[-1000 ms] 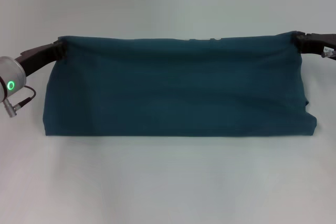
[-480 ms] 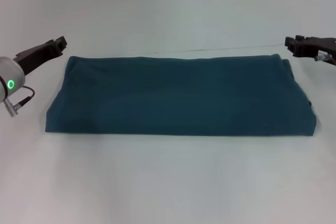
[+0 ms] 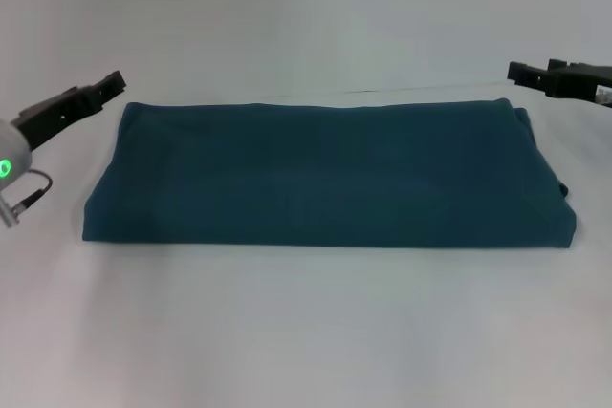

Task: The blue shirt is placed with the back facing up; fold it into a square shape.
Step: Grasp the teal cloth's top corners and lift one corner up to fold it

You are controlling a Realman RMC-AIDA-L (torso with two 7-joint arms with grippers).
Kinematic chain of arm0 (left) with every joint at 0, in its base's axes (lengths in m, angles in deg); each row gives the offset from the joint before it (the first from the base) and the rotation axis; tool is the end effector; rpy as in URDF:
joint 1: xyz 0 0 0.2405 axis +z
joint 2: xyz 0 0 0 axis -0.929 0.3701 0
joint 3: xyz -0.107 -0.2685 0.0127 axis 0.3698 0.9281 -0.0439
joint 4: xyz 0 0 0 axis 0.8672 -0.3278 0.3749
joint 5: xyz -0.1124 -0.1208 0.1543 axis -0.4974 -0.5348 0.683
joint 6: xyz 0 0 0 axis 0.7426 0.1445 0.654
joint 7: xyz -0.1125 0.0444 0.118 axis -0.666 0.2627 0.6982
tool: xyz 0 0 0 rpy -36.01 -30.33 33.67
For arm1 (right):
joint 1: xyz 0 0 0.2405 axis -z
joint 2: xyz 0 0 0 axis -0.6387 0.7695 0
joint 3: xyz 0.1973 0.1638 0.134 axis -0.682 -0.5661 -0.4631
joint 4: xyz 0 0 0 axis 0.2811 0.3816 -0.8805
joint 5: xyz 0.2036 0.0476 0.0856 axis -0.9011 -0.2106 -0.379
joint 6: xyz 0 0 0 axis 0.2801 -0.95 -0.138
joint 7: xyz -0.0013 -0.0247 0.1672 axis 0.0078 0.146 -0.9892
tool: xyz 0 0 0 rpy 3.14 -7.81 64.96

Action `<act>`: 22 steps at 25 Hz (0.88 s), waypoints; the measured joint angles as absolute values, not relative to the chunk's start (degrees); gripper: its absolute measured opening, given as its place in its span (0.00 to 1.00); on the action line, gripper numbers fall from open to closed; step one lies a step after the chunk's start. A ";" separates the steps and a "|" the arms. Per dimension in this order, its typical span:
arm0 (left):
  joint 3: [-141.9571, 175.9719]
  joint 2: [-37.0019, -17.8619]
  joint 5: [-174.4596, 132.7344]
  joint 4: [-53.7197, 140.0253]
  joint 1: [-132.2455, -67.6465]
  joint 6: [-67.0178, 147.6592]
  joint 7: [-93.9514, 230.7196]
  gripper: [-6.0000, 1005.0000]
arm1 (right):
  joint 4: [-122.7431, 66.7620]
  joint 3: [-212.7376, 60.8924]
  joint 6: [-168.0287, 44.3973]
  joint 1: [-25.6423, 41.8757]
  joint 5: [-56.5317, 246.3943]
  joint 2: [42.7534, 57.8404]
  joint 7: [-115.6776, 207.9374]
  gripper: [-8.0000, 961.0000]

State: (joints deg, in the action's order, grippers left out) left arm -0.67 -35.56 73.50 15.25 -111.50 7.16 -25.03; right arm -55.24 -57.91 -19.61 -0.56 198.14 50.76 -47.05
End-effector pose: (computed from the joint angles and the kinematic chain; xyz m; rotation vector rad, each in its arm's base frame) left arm -0.3054 0.4998 -0.0139 -1.7555 -1.1923 -0.7571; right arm 0.3420 0.4934 0.0536 -1.9396 1.0302 0.5327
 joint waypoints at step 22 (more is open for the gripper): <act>-1.75 -32.63 83.65 9.47 -99.36 -14.58 -30.85 0.75 | -63.62 -53.33 9.11 10.96 199.85 43.91 -74.52 0.85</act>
State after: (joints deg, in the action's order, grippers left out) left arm -1.75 -32.63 83.65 9.47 -99.36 -14.58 -30.85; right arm -63.62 -53.33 9.11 10.96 199.85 43.91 -74.52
